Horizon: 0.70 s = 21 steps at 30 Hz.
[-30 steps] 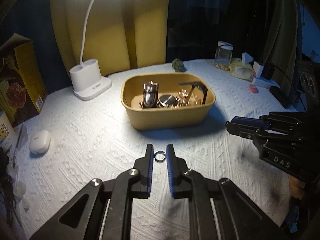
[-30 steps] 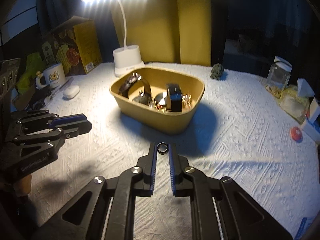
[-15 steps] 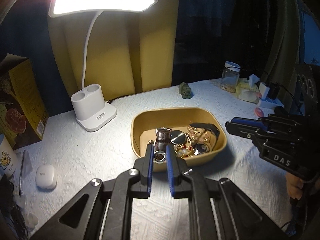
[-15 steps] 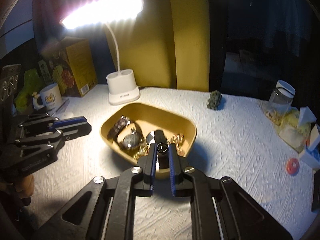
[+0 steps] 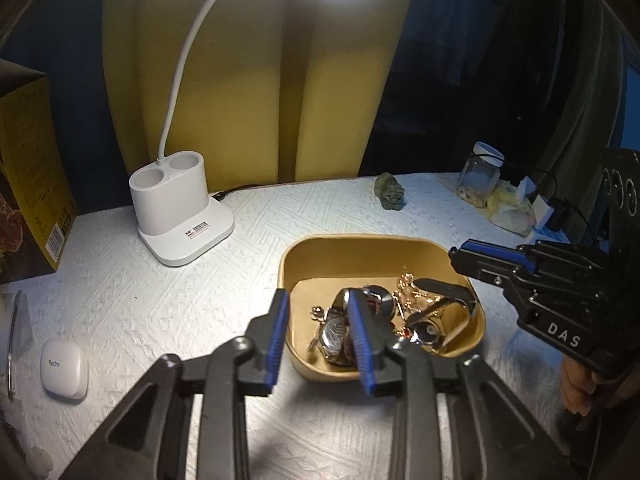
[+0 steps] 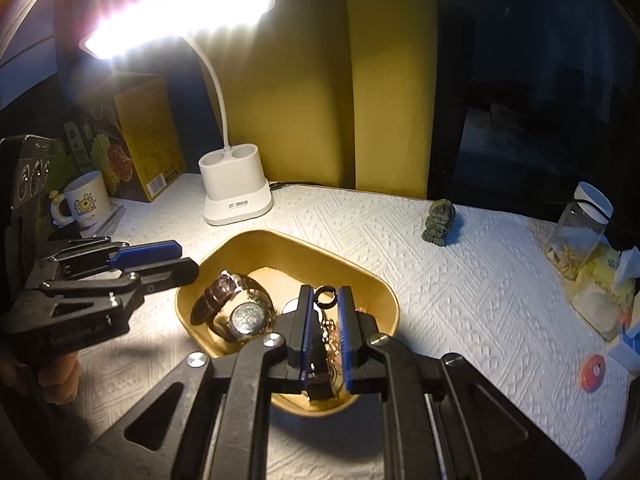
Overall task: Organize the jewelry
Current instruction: 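Carry the ring over the tan tray with the right tool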
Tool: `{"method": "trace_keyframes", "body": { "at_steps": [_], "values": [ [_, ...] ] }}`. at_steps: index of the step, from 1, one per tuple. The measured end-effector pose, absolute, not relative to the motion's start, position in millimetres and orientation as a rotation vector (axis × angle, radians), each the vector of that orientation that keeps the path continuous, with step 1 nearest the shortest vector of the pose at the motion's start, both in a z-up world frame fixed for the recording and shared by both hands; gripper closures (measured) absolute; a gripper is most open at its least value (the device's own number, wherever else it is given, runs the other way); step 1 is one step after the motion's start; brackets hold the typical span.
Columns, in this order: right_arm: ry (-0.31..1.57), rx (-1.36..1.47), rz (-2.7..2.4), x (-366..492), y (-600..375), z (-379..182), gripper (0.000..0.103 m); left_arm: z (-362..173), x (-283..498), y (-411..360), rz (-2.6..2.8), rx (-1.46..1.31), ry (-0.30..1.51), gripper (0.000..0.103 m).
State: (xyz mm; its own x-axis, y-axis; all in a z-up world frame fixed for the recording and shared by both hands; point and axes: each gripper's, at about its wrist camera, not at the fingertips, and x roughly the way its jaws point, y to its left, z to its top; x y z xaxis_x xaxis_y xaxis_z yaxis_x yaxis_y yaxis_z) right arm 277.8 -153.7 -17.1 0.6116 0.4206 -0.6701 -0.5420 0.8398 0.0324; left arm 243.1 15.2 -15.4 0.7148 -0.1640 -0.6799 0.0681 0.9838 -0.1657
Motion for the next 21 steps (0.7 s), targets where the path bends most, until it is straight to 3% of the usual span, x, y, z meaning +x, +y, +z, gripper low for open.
{"method": "trace_keyframes", "body": {
  "at_steps": [21],
  "values": [
    [0.742,-0.19,0.662,308.7,-69.5,-29.4,0.092,-29.8,232.2,93.2,0.05,-0.186,0.763,0.07]
  ]
}}
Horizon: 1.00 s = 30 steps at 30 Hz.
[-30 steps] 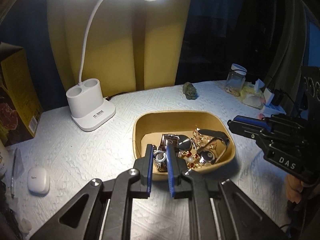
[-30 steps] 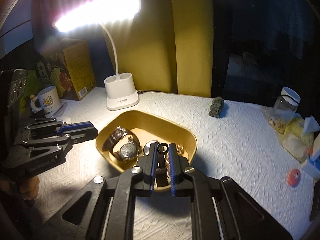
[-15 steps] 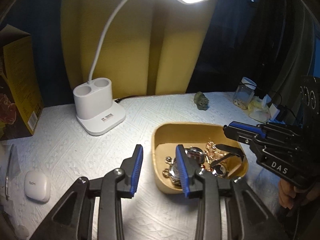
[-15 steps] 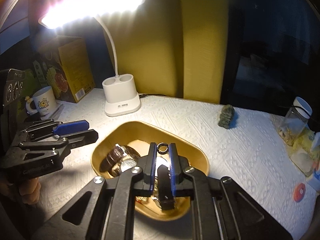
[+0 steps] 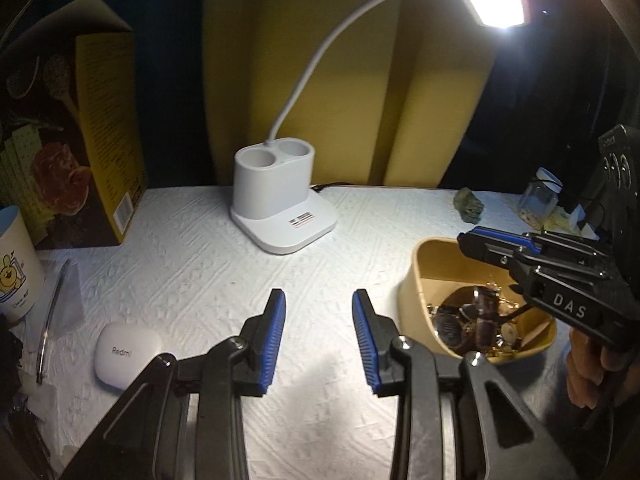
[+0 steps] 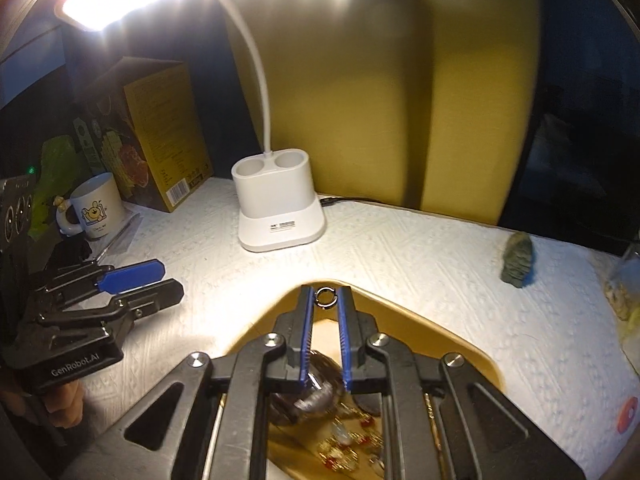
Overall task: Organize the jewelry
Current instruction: 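Carry the ring over the tan tray with the right tool, then lower the ring into the tray and open the right tool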
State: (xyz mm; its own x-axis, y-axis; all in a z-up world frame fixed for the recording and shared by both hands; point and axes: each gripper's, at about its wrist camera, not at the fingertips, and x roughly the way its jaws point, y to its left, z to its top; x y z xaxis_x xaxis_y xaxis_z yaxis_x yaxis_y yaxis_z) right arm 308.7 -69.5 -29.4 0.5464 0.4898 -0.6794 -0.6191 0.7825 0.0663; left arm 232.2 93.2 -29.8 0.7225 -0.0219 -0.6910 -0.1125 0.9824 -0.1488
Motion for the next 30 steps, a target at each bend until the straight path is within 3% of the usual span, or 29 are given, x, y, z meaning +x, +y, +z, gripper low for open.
{"method": "trace_keyframes", "body": {
  "at_steps": [8,12,30],
  "values": [
    [0.764,-0.206,0.657,312.3,-54.1,-36.3,0.092,-39.3,229.0,108.4,0.077,-0.219,0.783,0.07],
    [0.771,-0.202,0.649,311.2,-55.6,-34.7,0.079,-38.6,226.4,109.1,0.078,-0.224,0.778,0.07],
    [0.734,-0.187,0.628,263.9,-86.9,-14.1,0.079,-11.3,181.7,85.6,0.052,-0.187,0.721,0.067]
  ]
}}
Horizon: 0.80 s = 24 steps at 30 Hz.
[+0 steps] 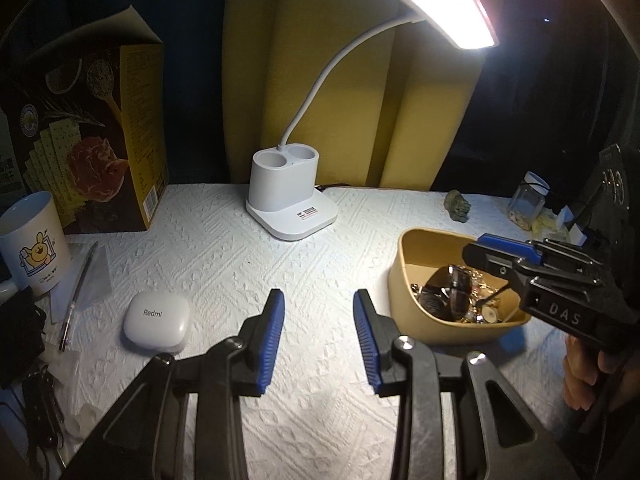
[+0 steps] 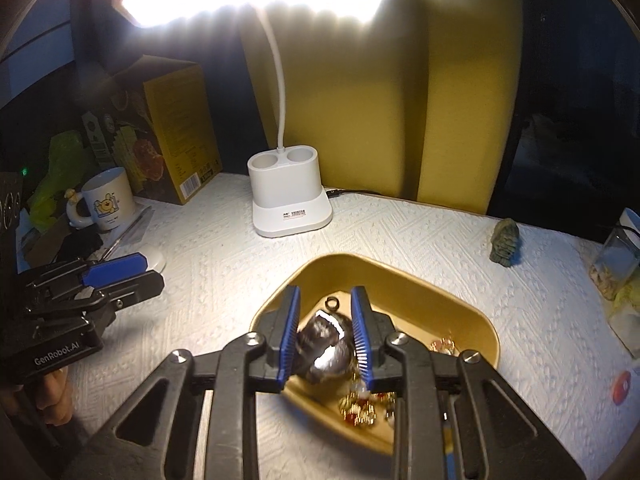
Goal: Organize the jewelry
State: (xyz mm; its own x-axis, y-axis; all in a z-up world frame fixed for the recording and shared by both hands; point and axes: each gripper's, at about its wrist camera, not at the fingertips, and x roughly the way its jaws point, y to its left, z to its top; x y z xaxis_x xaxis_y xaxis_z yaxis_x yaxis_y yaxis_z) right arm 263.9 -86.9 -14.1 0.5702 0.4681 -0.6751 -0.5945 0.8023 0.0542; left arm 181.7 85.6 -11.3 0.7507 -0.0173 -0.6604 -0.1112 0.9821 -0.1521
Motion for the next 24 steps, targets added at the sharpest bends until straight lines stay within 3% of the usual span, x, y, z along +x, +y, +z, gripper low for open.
{"method": "trace_keyframes", "body": {
  "at_steps": [6,19,24],
  "values": [
    [0.725,-0.169,0.61,242.4,-104.7,-9.3,0.079,-1.2,165.1,73.6,0.043,-0.163,0.706,0.057],
    [0.704,-0.141,0.565,198.2,-157.0,-2.7,0.078,13.9,131.8,35.4,0.0,-0.116,0.687,0.051],
    [0.691,-0.124,0.543,181.3,-180.8,1.5,0.073,19.5,120.1,20.3,-0.014,-0.113,0.689,0.048]
  ]
}}
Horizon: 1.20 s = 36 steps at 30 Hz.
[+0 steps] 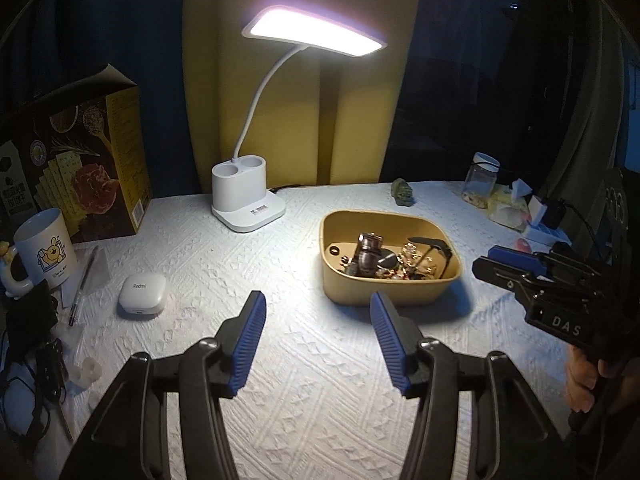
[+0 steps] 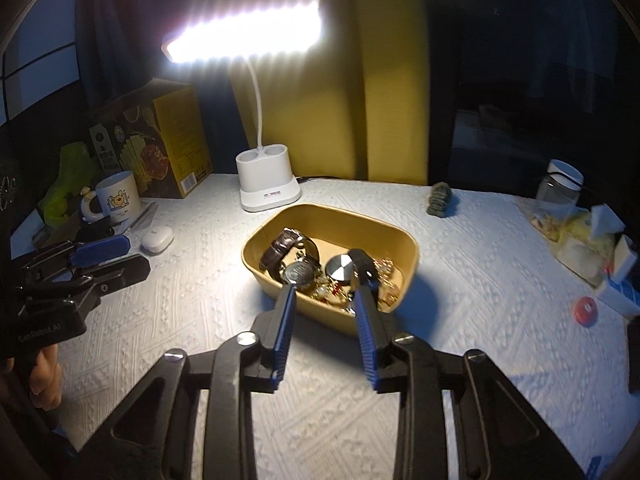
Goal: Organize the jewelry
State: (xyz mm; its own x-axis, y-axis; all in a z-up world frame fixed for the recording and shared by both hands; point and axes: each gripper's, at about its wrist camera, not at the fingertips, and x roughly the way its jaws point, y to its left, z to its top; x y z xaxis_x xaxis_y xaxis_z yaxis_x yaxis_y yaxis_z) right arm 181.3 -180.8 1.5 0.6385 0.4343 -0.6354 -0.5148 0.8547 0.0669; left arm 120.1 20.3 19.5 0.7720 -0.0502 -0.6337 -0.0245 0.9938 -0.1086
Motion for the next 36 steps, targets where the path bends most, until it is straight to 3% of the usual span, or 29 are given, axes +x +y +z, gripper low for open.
{"method": "trace_keyframes", "body": {
  "at_steps": [4,10,18,23,36],
  "values": [
    [0.673,-0.119,0.531,166.0,-195.5,7.3,0.071,25.5,110.8,8.0,-0.017,-0.096,0.678,0.047],
    [0.639,-0.093,0.499,144.2,-220.7,19.3,0.06,38.9,95.5,-9.0,-0.008,-0.06,0.646,0.037],
    [0.569,-0.101,0.475,109.2,-241.3,42.9,0.038,61.0,71.7,-19.0,-0.014,-0.074,0.573,0.017],
    [0.542,-0.105,0.464,96.5,-247.4,51.7,0.037,68.2,59.0,-23.0,0.014,-0.035,0.529,0.01],
    [0.539,-0.119,0.464,93.3,-242.8,52.5,0.037,70.2,51.7,-15.8,0.019,-0.039,0.523,0.009]
  ]
}}
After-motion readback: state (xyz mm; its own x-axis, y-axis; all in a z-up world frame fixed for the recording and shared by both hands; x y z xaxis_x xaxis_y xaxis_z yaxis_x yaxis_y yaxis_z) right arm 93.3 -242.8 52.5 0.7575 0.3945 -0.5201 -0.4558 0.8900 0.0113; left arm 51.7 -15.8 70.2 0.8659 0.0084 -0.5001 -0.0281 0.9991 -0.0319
